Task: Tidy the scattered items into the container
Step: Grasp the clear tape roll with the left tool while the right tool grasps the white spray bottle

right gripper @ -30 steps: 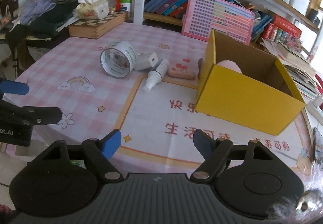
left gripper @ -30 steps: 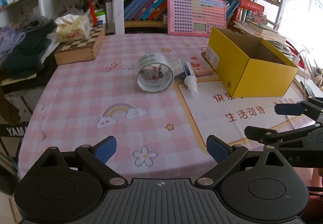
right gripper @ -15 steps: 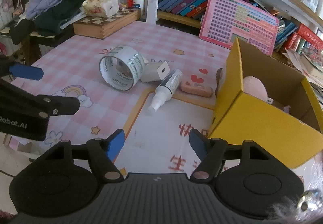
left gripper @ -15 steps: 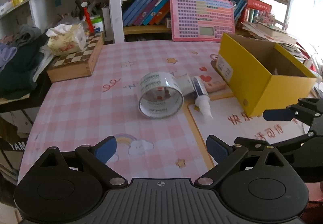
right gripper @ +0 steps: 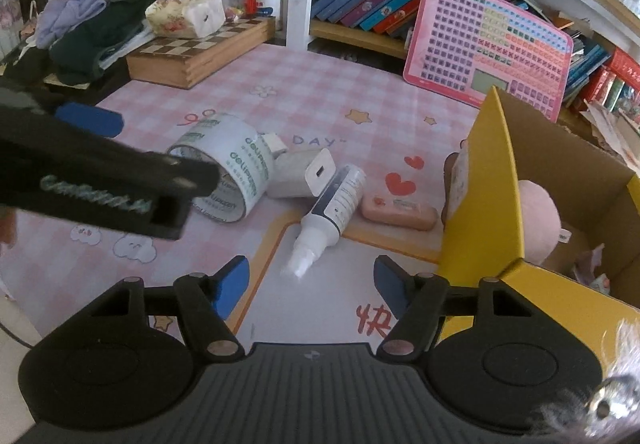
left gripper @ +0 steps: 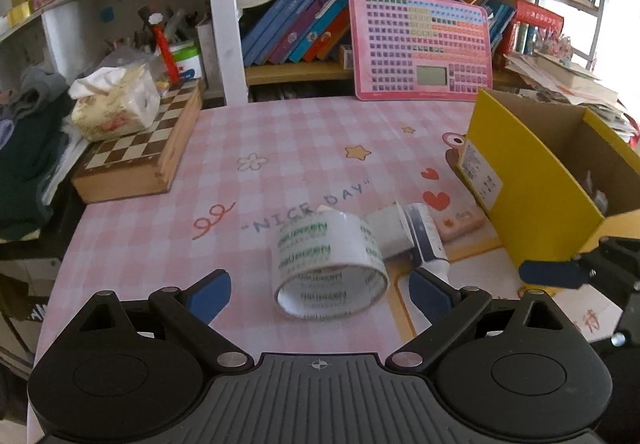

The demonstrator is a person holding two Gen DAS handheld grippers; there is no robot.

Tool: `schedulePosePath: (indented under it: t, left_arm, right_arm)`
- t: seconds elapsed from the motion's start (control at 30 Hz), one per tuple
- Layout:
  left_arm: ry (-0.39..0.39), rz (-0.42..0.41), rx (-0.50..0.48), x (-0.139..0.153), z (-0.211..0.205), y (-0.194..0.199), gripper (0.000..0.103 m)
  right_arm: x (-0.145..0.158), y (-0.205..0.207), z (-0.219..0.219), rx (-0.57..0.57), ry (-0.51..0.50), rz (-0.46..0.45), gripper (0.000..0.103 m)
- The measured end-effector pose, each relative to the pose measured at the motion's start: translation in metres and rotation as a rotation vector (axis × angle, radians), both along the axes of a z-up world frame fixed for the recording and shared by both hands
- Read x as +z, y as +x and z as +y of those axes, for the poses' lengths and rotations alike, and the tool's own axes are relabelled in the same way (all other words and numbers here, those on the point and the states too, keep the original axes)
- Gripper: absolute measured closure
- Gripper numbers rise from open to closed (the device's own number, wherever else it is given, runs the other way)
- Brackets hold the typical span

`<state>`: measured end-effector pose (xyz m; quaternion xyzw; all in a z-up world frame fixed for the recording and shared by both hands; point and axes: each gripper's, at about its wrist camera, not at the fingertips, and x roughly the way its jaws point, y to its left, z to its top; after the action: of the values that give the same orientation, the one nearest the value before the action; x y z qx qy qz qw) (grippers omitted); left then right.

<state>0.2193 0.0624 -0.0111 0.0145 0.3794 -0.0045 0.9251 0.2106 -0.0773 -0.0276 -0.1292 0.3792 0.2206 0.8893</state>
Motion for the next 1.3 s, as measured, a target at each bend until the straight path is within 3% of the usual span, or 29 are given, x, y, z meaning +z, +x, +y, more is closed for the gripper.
schedulePosePath:
  t: [0.27, 0.5, 0.6, 0.67, 0.8, 1.1, 1.3]
  left_arm:
    - [-0.043, -0.008, 0.029, -0.017, 0.001, 0.025, 0.005]
    - [-0.042, 0.064, 0.039, -0.040, -0.002, 0.045, 0.006]
    - [-0.061, 0.069, 0.054, -0.046, 0.002, 0.050, 0.008]
    - [-0.101, 0.069, 0.051, -0.048, 0.008, 0.052, 0.018]
    - [-0.121, 0.064, 0.039, -0.048, 0.014, 0.047, 0.018]
    - [-0.179, 0.066, 0.091, -0.033, 0.042, 0.013, 0.018]
    - [-0.172, 0.069, 0.077, -0.026, 0.041, -0.006, 0.018]
  right_arm:
    - [-0.009, 0.023, 0.002, -0.007, 0.032, 0.039, 0.035]
    - [-0.020, 0.037, 0.007, -0.004, 0.030, 0.078, 0.036]
    - [-0.025, 0.040, 0.008, 0.000, 0.021, 0.096, 0.040]
    - [-0.027, 0.043, 0.009, -0.003, 0.021, 0.099, 0.042]
    - [-0.029, 0.051, 0.011, -0.023, 0.017, 0.102, 0.043]
    - [-0.037, 0.077, 0.015, -0.093, 0.021, 0.121, 0.060]
    - [-0.038, 0.085, 0.026, -0.121, 0.008, 0.117, 0.060]
